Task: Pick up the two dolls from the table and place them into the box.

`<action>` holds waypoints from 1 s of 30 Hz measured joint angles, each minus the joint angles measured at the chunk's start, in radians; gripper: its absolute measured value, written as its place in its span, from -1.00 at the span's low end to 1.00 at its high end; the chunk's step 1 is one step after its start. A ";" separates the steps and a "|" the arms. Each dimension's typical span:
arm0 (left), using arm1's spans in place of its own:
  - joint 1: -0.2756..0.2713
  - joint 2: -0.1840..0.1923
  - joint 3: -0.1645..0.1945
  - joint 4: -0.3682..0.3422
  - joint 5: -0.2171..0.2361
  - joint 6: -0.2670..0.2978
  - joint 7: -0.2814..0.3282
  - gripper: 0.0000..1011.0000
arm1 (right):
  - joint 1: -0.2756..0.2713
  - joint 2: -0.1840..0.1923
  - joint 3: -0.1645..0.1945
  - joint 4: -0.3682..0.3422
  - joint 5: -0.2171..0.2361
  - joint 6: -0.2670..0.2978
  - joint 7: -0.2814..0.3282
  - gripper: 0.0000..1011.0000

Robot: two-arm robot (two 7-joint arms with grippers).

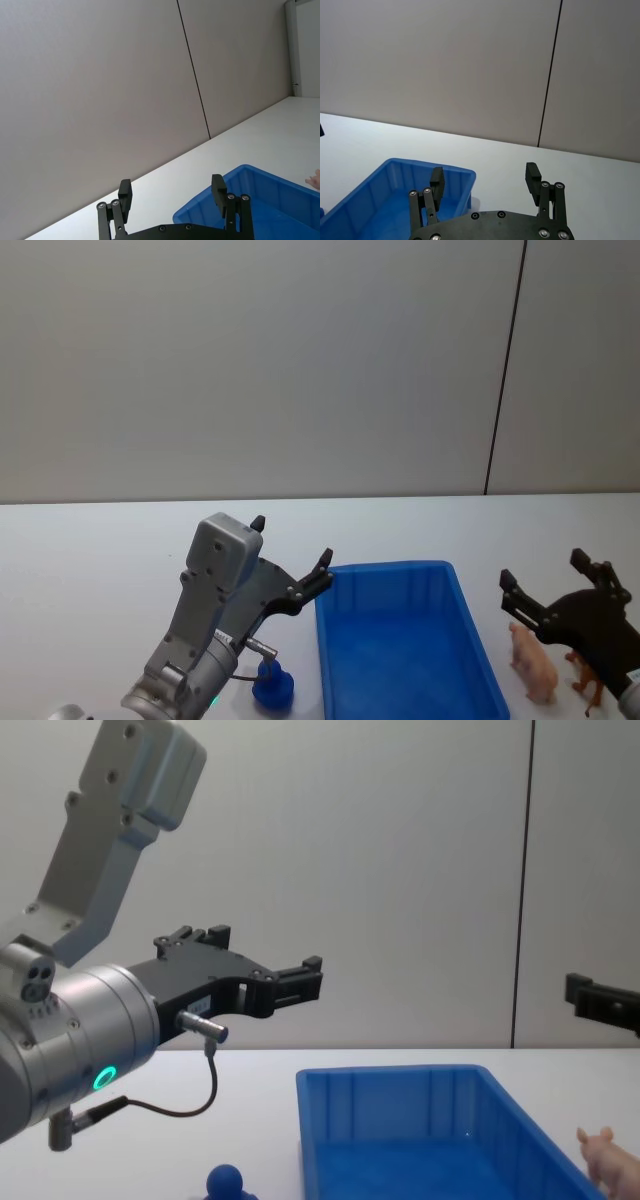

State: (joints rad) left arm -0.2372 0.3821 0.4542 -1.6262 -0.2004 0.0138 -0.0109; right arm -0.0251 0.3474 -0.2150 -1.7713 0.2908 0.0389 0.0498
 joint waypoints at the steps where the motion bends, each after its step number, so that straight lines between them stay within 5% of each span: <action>1: 0.000 0.000 0.000 0.000 0.000 0.000 0.000 0.98 | -0.004 0.003 0.003 -0.001 0.002 0.003 -0.006 0.98; 30: 0.000 0.000 0.000 0.000 0.000 0.000 0.000 0.98 | -0.073 0.037 0.050 0.016 0.039 0.125 -0.134 0.98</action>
State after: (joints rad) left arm -0.2372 0.3821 0.4542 -1.6262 -0.2004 0.0138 -0.0109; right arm -0.0979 0.3847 -0.1647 -1.7555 0.3300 0.1641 -0.0838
